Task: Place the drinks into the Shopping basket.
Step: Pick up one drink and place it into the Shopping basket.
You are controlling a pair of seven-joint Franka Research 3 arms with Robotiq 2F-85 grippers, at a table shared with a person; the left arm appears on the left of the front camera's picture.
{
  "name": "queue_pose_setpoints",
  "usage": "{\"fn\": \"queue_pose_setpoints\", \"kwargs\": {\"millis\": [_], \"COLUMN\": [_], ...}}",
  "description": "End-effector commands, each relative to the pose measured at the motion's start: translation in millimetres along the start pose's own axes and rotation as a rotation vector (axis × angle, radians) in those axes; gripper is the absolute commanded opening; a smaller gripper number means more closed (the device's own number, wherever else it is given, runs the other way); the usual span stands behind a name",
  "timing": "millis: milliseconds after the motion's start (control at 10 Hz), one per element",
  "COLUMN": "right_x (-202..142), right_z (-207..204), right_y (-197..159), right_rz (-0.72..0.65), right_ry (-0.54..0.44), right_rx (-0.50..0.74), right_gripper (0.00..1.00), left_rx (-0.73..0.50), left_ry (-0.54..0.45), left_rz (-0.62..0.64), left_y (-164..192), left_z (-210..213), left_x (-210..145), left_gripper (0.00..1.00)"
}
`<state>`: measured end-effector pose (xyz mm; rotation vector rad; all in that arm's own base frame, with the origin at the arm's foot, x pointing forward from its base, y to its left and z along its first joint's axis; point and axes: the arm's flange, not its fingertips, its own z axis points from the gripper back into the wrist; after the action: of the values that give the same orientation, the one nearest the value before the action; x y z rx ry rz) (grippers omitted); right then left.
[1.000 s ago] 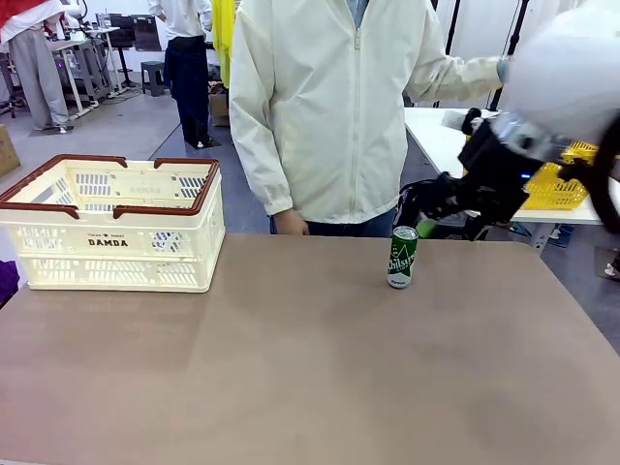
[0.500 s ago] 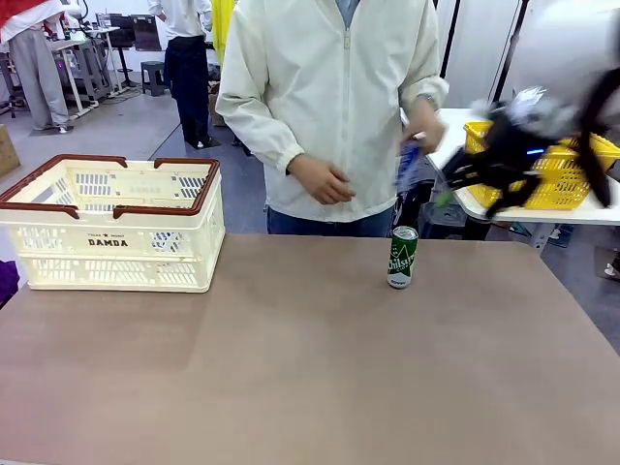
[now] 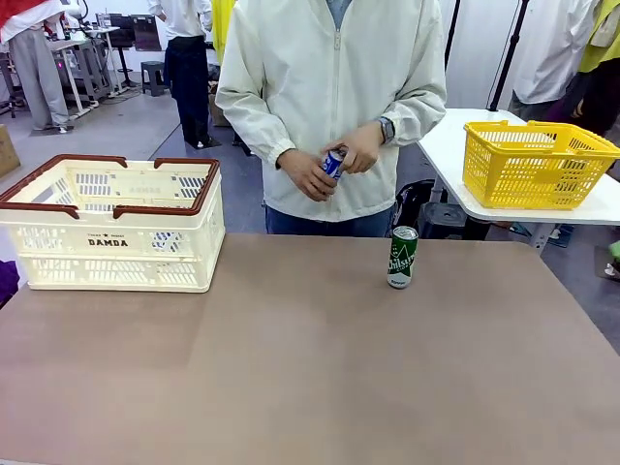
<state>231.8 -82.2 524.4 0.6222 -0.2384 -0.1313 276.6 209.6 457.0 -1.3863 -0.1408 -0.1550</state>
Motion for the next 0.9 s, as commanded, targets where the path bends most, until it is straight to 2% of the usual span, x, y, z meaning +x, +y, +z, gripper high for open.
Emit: {"fn": "queue_pose_setpoints", "kwargs": {"millis": [0, 200, 400, 600, 800], "right_x": [-17, 13, 79, 155, 187], "right_z": [-23, -48, -85, -145, -218], "right_y": [-21, 0, 62, 128, 182], "right_rz": [-0.008, 0.06, 0.193, 0.277, 0.354], "right_ry": [-0.045, -0.045, 0.021, 0.128, 0.197], "right_rx": [0.028, -0.04, -0.154, -0.286, -0.374], "right_gripper": [1.0, 1.0, 1.0, 1.0, 1.0], "left_rx": [-0.024, -0.024, -0.024, -0.024, -0.024], "left_ry": [-0.006, -0.006, -0.006, -0.006, -0.006], "left_rz": [-0.007, -0.007, -0.007, -0.007, -0.007], "left_y": [-4, -4, -4, -4, -4], "left_z": [0, 0, 0, 0, 0], "left_x": [0, 0, 0, 0, 0], "left_gripper": [1.0, 1.0, 1.0, 1.0, 1.0]}}
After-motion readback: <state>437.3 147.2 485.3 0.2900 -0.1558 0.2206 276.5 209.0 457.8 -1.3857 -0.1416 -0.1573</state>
